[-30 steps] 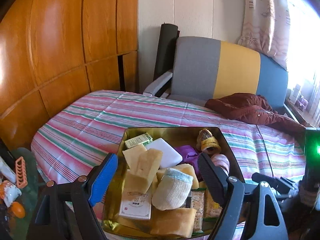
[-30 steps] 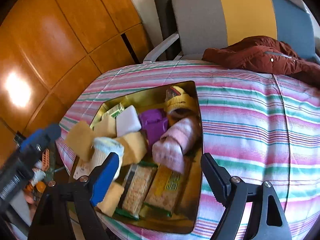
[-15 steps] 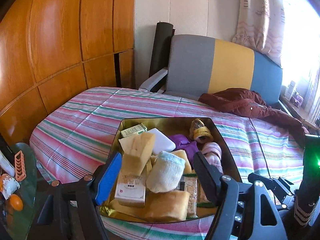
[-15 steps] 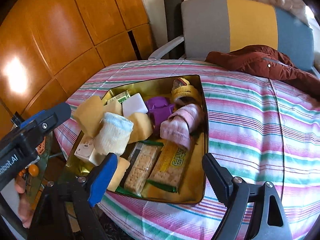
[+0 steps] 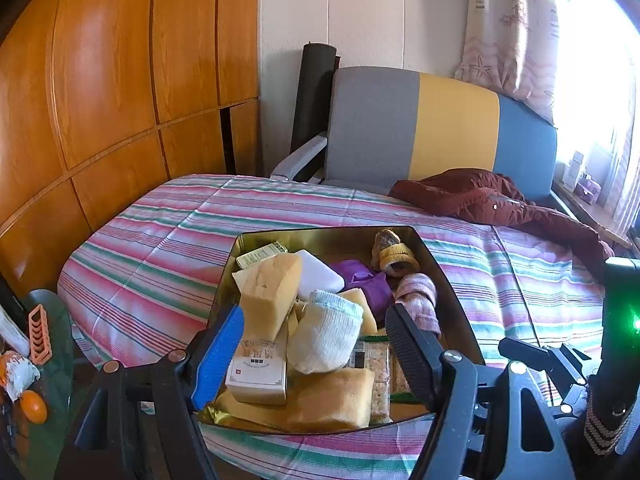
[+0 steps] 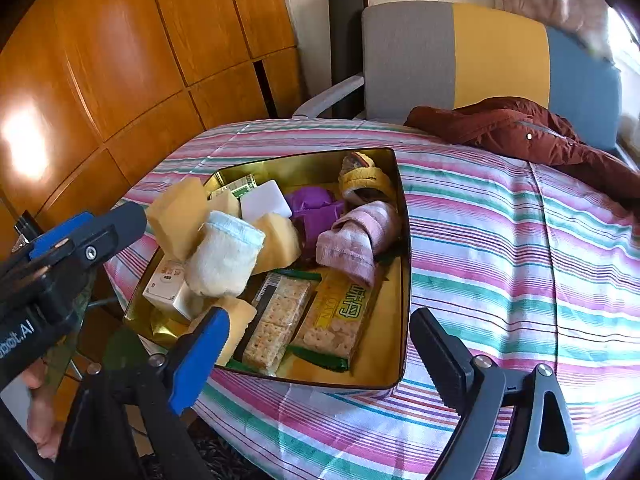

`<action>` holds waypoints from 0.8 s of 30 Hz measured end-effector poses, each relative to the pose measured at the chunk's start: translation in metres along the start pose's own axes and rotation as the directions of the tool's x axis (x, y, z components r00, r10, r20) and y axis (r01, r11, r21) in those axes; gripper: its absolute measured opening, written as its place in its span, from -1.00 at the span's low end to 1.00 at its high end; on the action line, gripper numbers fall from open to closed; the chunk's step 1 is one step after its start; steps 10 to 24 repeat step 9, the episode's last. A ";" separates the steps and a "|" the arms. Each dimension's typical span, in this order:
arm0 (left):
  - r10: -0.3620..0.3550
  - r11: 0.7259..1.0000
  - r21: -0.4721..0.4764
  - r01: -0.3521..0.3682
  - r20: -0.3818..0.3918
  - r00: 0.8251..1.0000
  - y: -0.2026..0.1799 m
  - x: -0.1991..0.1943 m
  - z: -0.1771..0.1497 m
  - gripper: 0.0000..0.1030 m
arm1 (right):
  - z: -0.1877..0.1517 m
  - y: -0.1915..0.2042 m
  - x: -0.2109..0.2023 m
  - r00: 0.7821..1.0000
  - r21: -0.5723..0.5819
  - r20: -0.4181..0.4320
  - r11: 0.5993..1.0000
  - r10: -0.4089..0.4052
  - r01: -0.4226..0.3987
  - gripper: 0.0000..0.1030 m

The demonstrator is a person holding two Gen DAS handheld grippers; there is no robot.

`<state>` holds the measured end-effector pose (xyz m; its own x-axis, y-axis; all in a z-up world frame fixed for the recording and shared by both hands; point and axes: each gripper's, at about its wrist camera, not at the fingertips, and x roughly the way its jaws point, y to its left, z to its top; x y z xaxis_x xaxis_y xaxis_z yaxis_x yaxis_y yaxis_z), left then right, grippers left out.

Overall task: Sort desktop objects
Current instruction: 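Withdraw both tools from the tray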

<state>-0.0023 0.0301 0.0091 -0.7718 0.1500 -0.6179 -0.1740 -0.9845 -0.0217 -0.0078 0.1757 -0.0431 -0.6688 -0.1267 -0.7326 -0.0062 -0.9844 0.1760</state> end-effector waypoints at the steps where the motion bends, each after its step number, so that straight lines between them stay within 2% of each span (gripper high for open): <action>1: 0.001 1.000 0.002 -0.001 0.000 1.000 0.000 0.000 0.000 0.38 | 0.000 0.000 0.000 1.000 0.000 0.001 1.000 -0.002 0.002 0.79; 6: 0.011 1.000 0.004 -0.011 0.009 1.000 0.000 0.001 -0.001 0.29 | 0.000 -0.002 0.000 1.000 0.003 0.005 1.000 -0.008 0.008 0.79; 24: 0.010 1.000 0.002 -0.010 0.010 1.000 0.000 0.001 0.000 0.29 | 0.001 -0.005 -0.001 1.000 0.011 0.016 1.000 -0.013 0.013 0.79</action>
